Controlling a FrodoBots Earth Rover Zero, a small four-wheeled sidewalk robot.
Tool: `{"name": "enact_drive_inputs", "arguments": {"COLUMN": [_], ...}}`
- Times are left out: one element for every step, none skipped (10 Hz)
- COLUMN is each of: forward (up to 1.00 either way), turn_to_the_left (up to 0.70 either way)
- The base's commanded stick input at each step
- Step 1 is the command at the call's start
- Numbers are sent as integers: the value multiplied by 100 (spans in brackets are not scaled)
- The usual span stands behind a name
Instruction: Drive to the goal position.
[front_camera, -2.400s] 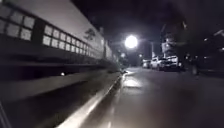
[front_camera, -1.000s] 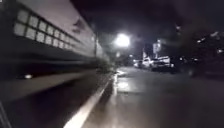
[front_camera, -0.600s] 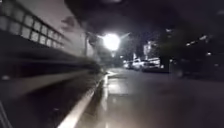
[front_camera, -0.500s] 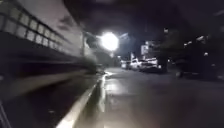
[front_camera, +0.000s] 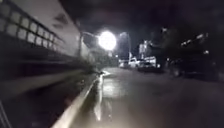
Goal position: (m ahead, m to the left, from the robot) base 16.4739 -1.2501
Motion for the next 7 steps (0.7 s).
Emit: {"name": "enact_drive_inputs", "arguments": {"forward": [50,50,50,50,50,50,50], "turn_to_the_left": [0,0,0,0,0,0,-19]}}
